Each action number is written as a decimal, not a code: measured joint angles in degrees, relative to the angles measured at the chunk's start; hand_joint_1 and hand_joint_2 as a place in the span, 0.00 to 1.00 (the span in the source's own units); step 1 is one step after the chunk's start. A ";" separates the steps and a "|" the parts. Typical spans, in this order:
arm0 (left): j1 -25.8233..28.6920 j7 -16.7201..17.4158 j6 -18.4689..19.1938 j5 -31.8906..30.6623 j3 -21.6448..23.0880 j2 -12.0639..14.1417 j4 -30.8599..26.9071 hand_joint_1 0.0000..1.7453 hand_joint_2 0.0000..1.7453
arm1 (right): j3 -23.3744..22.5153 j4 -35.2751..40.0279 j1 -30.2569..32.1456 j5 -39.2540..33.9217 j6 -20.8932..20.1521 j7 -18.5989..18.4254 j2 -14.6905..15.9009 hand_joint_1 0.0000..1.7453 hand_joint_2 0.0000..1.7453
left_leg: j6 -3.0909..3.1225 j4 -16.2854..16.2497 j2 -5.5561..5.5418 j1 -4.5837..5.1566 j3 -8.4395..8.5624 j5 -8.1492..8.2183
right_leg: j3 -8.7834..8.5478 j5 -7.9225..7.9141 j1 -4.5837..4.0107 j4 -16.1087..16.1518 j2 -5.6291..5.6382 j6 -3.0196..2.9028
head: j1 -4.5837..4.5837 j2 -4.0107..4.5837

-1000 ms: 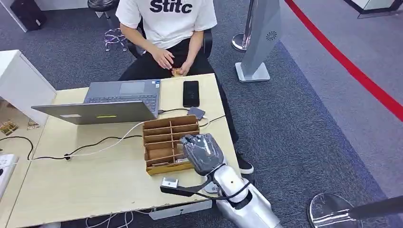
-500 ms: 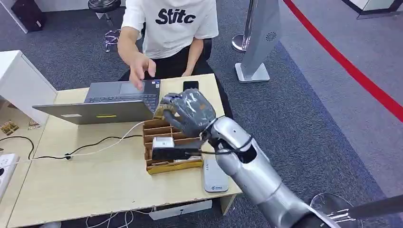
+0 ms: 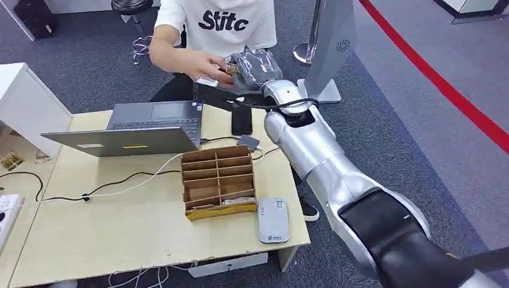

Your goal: Pass the card to the sensor for recognition and then transmit it.

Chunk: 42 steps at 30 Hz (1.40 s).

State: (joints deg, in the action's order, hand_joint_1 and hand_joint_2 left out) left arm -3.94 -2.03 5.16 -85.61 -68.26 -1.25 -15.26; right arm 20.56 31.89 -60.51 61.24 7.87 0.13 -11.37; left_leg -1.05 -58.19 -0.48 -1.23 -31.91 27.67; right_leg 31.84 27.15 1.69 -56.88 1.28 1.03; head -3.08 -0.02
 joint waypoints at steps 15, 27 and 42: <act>-0.08 0.02 0.07 0.00 1.22 0.44 0.15 0.00 1.00 | -6.62 -4.67 -0.07 0.31 -1.31 5.73 -1.31 0.00 1.00 | 0.00 0.00 -0.01 0.00 -0.03 0.00 | 0.03 0.00 0.00 0.00 0.00 0.00 | 0.02 0.00; 0.67 0.61 -0.48 0.74 0.35 -0.33 0.15 0.00 1.00 | -5.20 22.77 20.95 -9.23 3.11 25.43 -0.16 0.00 1.00 | 0.01 0.01 -0.14 -0.02 0.01 0.18 | -0.04 0.22 -0.02 0.08 -0.11 0.06 | 0.02 0.00; 2.18 1.31 -2.65 2.56 -5.55 -3.19 -0.98 0.00 1.00 | -9.79 58.60 62.47 -20.06 10.85 31.06 9.90 0.00 1.00 | 0.18 0.01 -0.13 0.02 0.03 0.60 | -0.21 0.50 0.02 0.30 -0.18 0.16 | 0.00 0.00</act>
State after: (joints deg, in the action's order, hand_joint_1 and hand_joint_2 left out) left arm -1.76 -0.72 2.51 -83.05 -73.81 -4.44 -16.24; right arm 10.77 90.49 1.96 41.18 18.72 31.19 -1.46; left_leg -0.88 -58.18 -0.61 -1.22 -31.88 28.27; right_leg 31.63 27.65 1.71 -56.59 1.10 1.19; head -3.08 -0.02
